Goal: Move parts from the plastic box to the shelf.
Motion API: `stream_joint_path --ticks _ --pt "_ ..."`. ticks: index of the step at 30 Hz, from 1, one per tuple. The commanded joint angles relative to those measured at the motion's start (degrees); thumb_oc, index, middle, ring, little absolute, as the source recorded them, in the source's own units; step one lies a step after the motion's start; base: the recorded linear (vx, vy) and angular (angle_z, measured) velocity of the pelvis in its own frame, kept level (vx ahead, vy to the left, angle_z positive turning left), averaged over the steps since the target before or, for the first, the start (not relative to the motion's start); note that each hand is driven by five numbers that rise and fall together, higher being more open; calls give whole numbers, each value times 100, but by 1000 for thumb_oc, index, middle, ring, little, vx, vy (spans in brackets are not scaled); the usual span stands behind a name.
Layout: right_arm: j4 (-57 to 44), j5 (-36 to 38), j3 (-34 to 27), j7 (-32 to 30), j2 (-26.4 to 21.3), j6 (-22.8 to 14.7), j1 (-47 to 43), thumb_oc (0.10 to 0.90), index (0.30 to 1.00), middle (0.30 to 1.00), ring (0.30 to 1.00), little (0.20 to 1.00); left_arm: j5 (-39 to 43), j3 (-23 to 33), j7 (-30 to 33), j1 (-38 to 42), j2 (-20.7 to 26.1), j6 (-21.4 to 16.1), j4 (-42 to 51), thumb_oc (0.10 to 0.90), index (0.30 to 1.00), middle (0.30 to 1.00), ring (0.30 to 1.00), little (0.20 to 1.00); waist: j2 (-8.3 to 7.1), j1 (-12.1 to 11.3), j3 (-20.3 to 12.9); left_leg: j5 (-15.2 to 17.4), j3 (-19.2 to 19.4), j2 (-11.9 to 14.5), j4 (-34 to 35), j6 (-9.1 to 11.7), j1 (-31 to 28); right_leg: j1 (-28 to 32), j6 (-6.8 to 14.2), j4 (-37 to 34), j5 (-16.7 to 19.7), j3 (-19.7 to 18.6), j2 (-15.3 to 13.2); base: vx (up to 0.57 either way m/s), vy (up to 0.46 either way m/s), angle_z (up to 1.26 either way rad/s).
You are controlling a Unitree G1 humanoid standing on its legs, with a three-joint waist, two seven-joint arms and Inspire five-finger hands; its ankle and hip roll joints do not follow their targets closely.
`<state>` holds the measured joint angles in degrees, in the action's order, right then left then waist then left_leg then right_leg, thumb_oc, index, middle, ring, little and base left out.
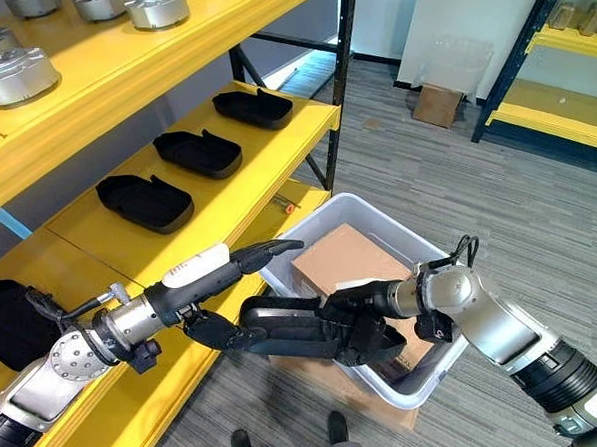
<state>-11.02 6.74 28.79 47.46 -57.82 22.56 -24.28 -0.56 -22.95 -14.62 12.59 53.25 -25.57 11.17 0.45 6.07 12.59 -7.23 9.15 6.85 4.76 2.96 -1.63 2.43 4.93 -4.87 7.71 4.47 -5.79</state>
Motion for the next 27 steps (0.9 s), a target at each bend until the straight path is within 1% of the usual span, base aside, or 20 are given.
stream_joint_path --ticks 1,3,7,8,10,13,14,15,16,18,19,20,22,23,24,26,27 --pt "78 -126 -46 -225 117 -602 -833 400 300 300 300 300 79 129 164 302 301 -313 -62 900 1000 1000 1000 1000 -187 7 -537 942 292 -5 24 -81 -501 -51 318 -13 -349 -187 -143 -3 22 -12" --pt "130 -177 -99 -211 113 -765 -777 400 300 300 300 300 152 193 160 182 397 -404 -99 900 1000 1000 1000 1000 -154 9 -529 947 315 -8 24 -85 -519 -38 322 -13 -354 -172 -152 -6 34 -11" --pt "139 -214 -135 -66 189 -811 -728 400 300 300 300 300 145 181 157 133 405 -535 -105 900 1000 1000 1000 1000 -129 8 -537 978 310 -30 24 -106 -547 -8 329 -13 -368 -170 -154 -1 8 -1" --pt "74 -253 -116 -117 211 -733 -723 400 300 300 300 300 101 123 166 168 380 -512 -89 900 1000 1000 1000 1000 -121 11 -536 983 294 -32 24 -104 -551 -6 328 -13 -367 -171 -153 0 0 0" --pt "82 -431 -111 -200 284 -714 -696 400 300 300 300 300 110 60 236 188 355 -453 -72 900 1000 1000 1000 1000 -121 13 -535 994 284 -37 24 -111 -561 2 329 -13 -370 -178 -155 0 0 0" --pt "287 -533 -85 -314 379 -697 -691 400 300 300 300 300 -149 97 574 144 302 -361 -87 900 1000 1000 1000 1000 -121 -6 -569 1000 280 -43 24 -105 -565 13 328 -13 -385 -173 -152 0 0 0" --pt "414 -545 -127 -297 407 -717 -659 400 300 300 300 300 -350 230 851 41 326 -360 -99 900 1000 1000 1000 1000 -119 -27 -577 988 274 -38 24 -101 -563 25 321 -13 -389 -155 -155 0 0 0" --pt "464 -546 -148 -288 418 -723 -643 400 300 300 300 300 -475 300 999 -9 332 -378 -125 900 1000 1000 1000 1000 -123 -37 -578 985 274 -36 24 -100 -562 29 317 -13 -391 -146 -155 0 0 0" --pt "561 -600 -217 -282 411 -743 -569 400 300 300 300 300 -623 536 1359 -135 350 -374 -204 900 1000 1000 1000 1000 -129 -59 -586 986 262 -39 24 -97 -566 44 304 -13 -401 -127 -154 0 0 0" --pt "617 -622 -303 -241 383 -748 -454 400 300 300 300 300 -721 842 1698 -244 338 -302 -262 900 1000 1000 1000 1000 -132 -83 -587 989 248 -39 24 -101 -574 69 292 -13 -415 -104 -155 0 0 0" --pt "649 -628 -376 -204 378 -787 -371 400 300 300 300 300 -844 1006 1849 -274 326 -324 -314 900 1000 1000 1000 1000 -135 -82 -590 990 245 -36 24 -103 -579 79 286 -13 -422 -98 -155 0 0 0" --pt "677 -698 -573 -162 418 -884 -158 400 300 300 300 300 -1021 1306 1855 -320 301 -405 -354 900 1000 1000 1000 1000 -148 -74 -591 992 244 -35 24 -105 -586 89 287 -13 -425 -100 -150 0 0 0" --pt "632 -694 -693 -190 420 -889 -45 400 300 300 300 300 -1061 1484 1891 -352 350 -444 -353 900 1000 1000 1000 1000 -157 -73 -595 986 231 -31 24 -93 -577 84 292 -13 -422 -99 -153 0 0 0" --pt "633 -722 -775 -197 424 -908 24 400 300 300 300 300 -1177 1603 1953 -377 381 -552 -388 900 1000 1000 1000 1000 -163 -69 -592 986 219 -33 24 -93 -576 90 292 -13 -425 -107 -149 0 0 0" --pt "633 -676 -812 -161 417 -869 34 400 300 300 300 300 -1280 1665 2092 -404 409 -698 -420 900 1000 1000 1000 1000 -169 -72 -593 986 217 -34 24 -88 -574 87 293 -13 -428 -107 -148 0 0 0" --pt "597 -637 -833 -128 396 -770 26 400 300 300 300 300 -1379 1756 2237 -439 449 -802 -446 900 1000 1000 1000 1000 -175 -78 -593 982 213 -33 24 -79 -565 79 287 -13 -430 -110 -144 0 0 0" --pt "598 -659 -832 -105 410 -674 -1 400 300 300 300 300 -1516 1837 2446 -482 472 -795 -476 900 1000 1000 1000 1000 -183 -78 -596 985 217 -31 24 -73 -560 74 285 -13 -436 -113 -147 0 0 0"
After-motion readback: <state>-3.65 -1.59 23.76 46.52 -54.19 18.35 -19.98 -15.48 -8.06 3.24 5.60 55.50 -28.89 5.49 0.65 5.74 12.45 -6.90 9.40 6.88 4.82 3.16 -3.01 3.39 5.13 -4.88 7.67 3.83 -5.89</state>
